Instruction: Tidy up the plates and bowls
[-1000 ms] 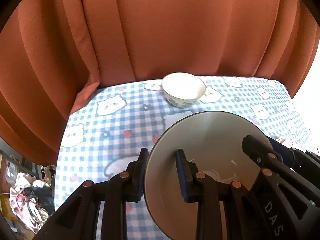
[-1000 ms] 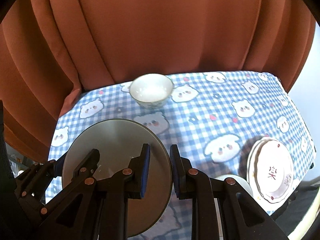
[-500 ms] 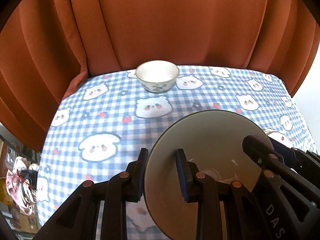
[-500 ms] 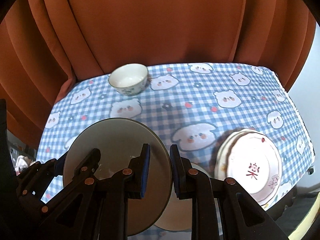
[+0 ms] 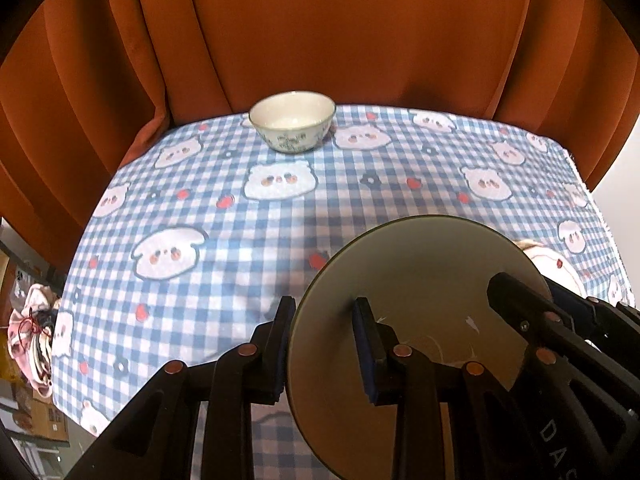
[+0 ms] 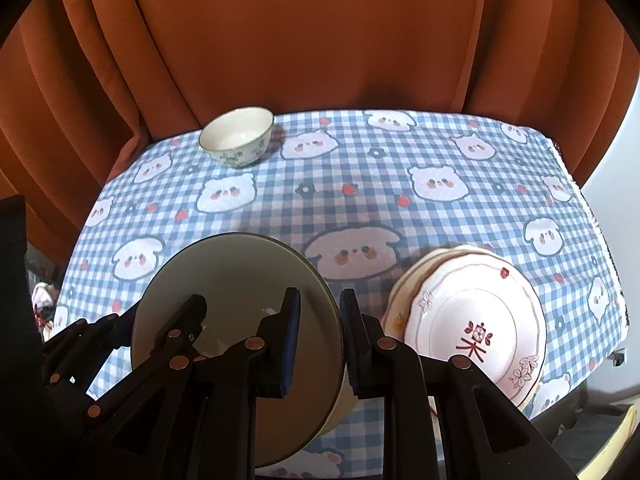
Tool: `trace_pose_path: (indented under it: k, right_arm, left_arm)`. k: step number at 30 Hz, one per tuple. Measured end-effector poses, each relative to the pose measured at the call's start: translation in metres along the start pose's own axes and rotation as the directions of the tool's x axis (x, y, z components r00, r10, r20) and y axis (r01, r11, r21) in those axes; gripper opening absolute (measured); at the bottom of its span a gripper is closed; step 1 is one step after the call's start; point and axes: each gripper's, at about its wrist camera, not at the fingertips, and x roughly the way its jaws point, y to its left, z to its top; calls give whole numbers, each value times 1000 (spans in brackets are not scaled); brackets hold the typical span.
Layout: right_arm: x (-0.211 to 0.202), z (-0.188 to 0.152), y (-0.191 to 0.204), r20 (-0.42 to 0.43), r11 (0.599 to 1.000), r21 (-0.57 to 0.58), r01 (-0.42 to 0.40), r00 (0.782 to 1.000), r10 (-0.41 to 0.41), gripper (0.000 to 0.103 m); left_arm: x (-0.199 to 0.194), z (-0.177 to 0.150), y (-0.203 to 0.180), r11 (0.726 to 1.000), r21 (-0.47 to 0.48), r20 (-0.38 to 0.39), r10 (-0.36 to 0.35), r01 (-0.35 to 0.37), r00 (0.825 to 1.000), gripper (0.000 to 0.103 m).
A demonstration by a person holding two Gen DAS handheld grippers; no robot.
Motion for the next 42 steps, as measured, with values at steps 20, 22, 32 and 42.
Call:
trace_pose_path:
  k: [20,22,32,42]
  right_arm:
    - [34,-18,-17,-102,999,-37,-25,995,21,24]
    - [37,-17,-17,-109,999,-41,-25,994,21,24]
    - [56,-14,-15,-133,997,-74,-34,991,24,24]
    - [58,-18,-20,-107,998,-41,-49,993,44,26]
  left_arm:
    - [30,-22,-12,999,-41,-88,25,-29,996,28]
    - [34,-22,-12,998,-47,-96,24,-29,995,28]
    - [50,-22,-10,997,-66,-111,29,-36,993,28]
    - [49,-23,-13,998,-70,-96,0,-7,995,38]
